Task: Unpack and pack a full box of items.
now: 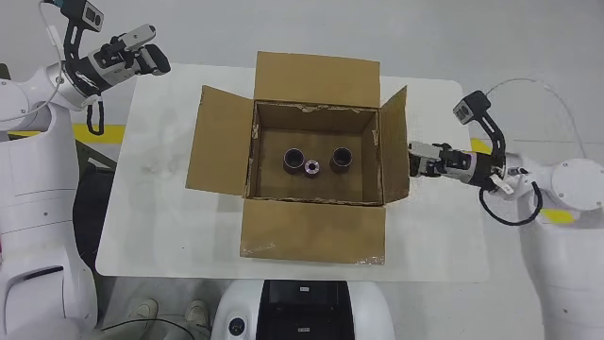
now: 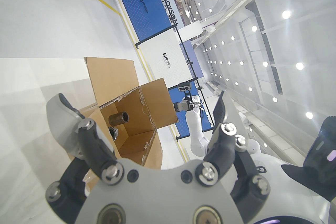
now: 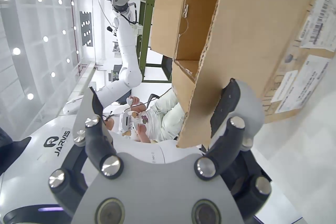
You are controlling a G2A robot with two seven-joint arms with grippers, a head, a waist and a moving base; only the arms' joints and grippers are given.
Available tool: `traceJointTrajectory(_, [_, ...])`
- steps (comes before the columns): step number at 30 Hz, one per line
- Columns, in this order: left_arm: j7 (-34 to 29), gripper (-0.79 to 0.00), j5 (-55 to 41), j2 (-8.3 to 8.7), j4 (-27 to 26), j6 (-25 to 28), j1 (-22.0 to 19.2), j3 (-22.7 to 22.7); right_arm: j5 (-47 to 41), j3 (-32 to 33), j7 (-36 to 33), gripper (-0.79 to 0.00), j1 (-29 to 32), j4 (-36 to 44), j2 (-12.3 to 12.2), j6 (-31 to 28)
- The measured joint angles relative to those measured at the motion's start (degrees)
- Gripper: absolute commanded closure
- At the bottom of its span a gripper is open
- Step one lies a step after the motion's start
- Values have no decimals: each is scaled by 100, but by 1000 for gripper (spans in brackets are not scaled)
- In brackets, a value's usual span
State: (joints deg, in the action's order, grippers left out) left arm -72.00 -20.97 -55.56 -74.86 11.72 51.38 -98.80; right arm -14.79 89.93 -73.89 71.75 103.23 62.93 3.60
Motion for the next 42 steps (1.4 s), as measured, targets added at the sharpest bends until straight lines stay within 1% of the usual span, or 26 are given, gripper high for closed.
traceJointTrajectory(9, [0, -785, 0, 0, 0, 0, 0, 0, 957, -910, 557, -785, -275, 407, 4, 177])
traceJointTrajectory(18, [0, -785, 0, 0, 0, 0, 0, 0, 1692, -1577, 1044, -785, -366, 491, 14, 438])
traceJointTrajectory(30, [0, -785, 0, 0, 0, 0, 0, 0, 2075, -2075, 1378, -785, -465, 379, 25, 772])
traceJointTrajectory(42, [0, -785, 0, 0, 0, 0, 0, 0, 2056, -2144, 1398, -785, -509, 353, 25, 784])
